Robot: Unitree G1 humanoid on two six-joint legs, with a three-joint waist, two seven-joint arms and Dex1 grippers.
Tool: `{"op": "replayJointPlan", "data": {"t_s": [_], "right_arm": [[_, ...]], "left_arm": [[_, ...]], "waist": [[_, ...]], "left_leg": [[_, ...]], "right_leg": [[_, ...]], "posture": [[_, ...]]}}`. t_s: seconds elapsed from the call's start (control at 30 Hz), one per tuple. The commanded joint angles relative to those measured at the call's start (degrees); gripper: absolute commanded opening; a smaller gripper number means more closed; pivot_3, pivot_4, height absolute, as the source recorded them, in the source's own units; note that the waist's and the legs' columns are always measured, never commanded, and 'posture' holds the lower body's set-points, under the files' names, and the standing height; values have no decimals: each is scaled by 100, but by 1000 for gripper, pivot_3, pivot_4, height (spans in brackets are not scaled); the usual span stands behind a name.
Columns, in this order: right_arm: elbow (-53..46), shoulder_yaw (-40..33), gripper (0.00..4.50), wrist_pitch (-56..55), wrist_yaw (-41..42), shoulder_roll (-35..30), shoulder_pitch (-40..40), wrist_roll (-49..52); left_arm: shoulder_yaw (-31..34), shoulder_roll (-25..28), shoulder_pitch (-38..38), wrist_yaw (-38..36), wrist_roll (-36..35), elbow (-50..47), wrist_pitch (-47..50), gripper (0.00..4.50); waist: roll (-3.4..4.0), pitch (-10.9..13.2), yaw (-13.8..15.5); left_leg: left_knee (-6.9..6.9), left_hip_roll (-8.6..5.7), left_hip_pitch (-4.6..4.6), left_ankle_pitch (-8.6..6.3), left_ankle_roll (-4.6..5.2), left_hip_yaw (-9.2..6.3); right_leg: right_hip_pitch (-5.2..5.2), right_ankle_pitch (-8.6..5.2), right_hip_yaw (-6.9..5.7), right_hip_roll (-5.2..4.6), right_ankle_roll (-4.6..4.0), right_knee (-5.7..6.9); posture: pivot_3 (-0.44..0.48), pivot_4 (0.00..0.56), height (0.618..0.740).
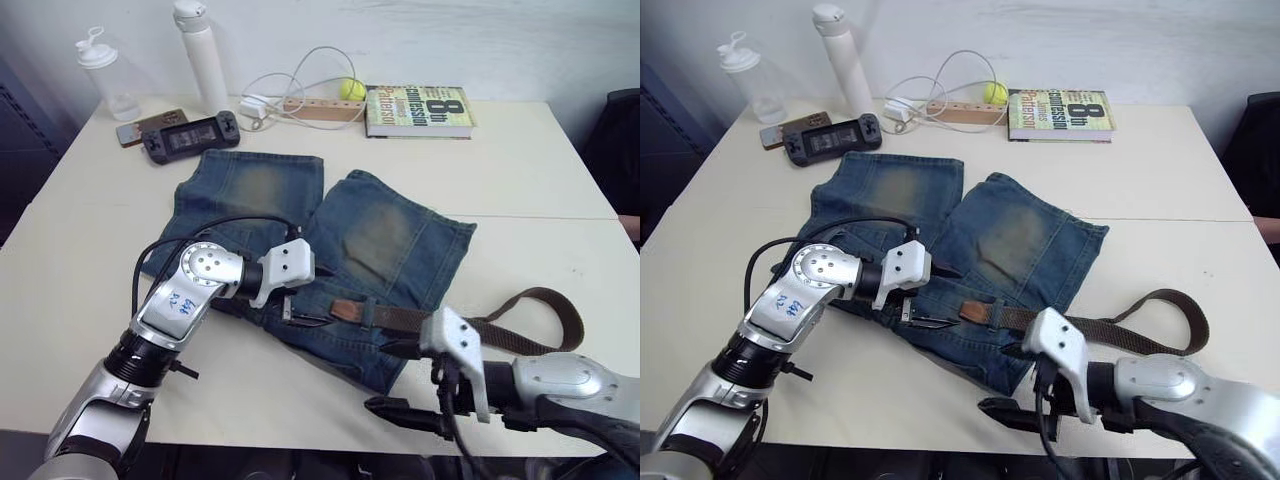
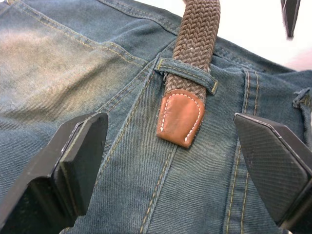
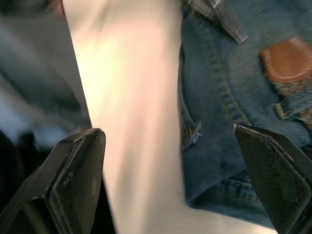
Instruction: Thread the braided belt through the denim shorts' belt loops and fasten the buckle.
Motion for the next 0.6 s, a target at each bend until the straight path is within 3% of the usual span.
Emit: {"op": "replayJointPlan", "data": {"t_s": [0.03,0.2,0.3,0.37,0.4,0.6], "right_arm": [[219,622,4450,-688,587,159,-304,-1194],[642,1220,2547,-1025,907,633,-711,-2057],[1049,1733,1019,-1148,944,1002,-1002,-2765],[1349,1907,270,-1244,954,1177,-1120,-3101],[1489,1942,42,-1333,978,1245,-1164,-3255],[1650,1709,42,-1344,1357,1372,-1155,-3220]], "left_arm": [[-35,-23,-138,-153,115,99,-216,4500],[-9,-48,-247,-271,192,332,-358,4500],[-27,-94,-257,-293,227,350,-370,4500],[-47,-131,-254,-293,246,326,-351,4500],[-50,-149,-252,-299,248,303,-332,4500],[20,-126,-207,-510,105,152,-167,4500]], "waist": [[-1,1,-2],[-7,2,-5],[-6,2,-15],[-6,2,-17],[-6,2,-15],[-6,2,-12]], "left_leg": [[2,-1,-1,1,-2,0],[11,-3,-3,3,-5,0],[12,-3,-3,4,-7,-1],[13,-3,-3,5,-9,0],[14,-5,-2,5,-9,0],[15,-5,-3,5,-10,0]], "right_leg": [[-1,0,0,0,0,1],[-1,0,-2,0,1,6],[-3,0,-3,0,1,12],[-3,0,-3,1,1,13],[-5,0,-2,0,1,17],[-6,1,-2,0,1,27]], "posture": [[0,150,735],[0,150,735],[0,150,735],[0,150,735],[0,150,735],[0,150,735]]}}
